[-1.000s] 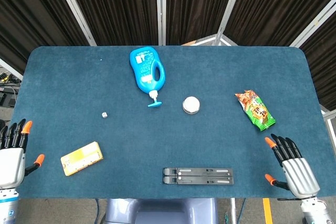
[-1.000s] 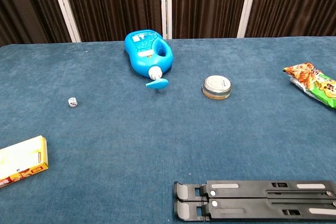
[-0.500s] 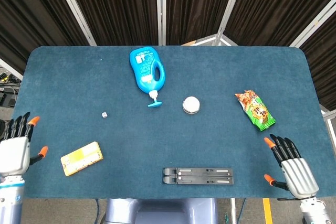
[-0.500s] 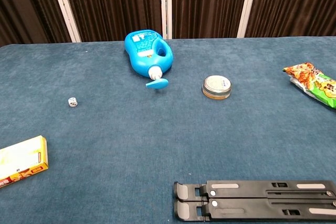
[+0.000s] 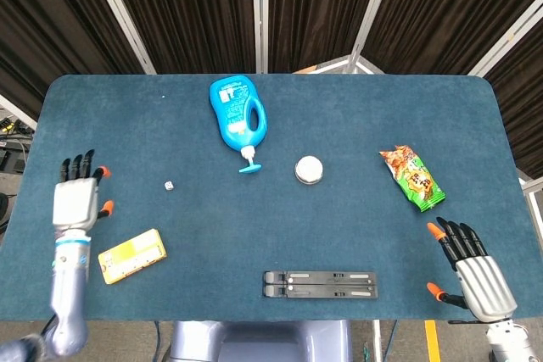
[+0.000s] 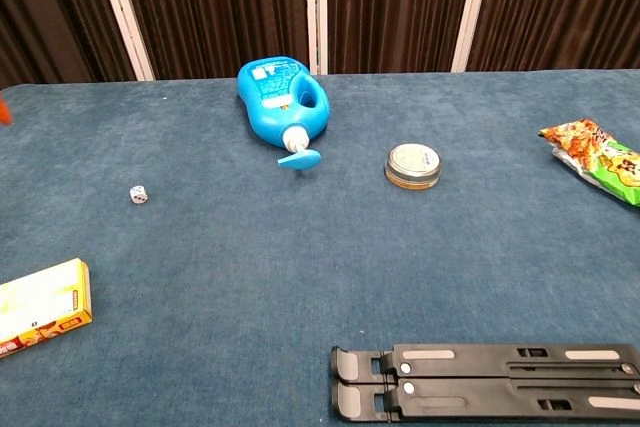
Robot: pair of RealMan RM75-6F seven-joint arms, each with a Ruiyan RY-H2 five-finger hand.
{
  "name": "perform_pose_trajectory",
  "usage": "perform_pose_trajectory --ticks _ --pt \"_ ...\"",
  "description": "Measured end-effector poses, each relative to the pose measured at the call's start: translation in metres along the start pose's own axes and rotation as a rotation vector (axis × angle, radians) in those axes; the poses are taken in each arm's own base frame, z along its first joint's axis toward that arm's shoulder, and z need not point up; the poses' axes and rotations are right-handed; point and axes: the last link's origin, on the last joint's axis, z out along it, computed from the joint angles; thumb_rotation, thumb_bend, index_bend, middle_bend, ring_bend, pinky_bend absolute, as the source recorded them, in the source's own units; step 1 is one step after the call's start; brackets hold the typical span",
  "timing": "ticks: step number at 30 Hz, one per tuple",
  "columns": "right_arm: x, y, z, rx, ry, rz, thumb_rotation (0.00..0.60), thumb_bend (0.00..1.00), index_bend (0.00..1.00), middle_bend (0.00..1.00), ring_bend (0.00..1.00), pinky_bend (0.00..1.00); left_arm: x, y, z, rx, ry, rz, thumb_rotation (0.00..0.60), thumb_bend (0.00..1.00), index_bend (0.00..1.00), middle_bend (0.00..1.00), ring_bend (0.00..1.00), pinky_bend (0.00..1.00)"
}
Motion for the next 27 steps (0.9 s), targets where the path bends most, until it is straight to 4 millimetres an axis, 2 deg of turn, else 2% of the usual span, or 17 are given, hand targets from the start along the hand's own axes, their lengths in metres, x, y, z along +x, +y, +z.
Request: perform_pose_trajectory --ticks 4,11,20,27 --pt "0.002 0.002 0.001 -0.005 0.001 0.016 0.600 0.08 0.00 0.00 0.00 0.00 -0.007 0.029 0.020 0.010 -0.023 0.038 0.600 0.29 0.39 0.00 0.00 0.00" --pt "0.005 0.004 0.001 -0.011 0.003 0.027 0.600 0.08 0.00 0.00 0.00 0.00 -0.024 0.069 0.039 0.058 -0.092 0.056 0.600 0.30 0.41 0.00 0.00 0.00" --pt "0.005 0.004 0.001 -0.011 0.000 0.035 0.600 0.08 0.00 0.00 0.00 0.00 -0.038 0.097 0.049 0.052 -0.099 0.091 0.600 0.30 0.40 0.00 0.00 0.00" --pt "0.006 0.006 0.002 -0.013 0.002 0.040 0.600 0.08 0.00 0.00 0.00 0.00 -0.048 0.110 0.050 0.032 -0.114 0.110 0.600 0.31 0.42 0.00 0.00 0.00"
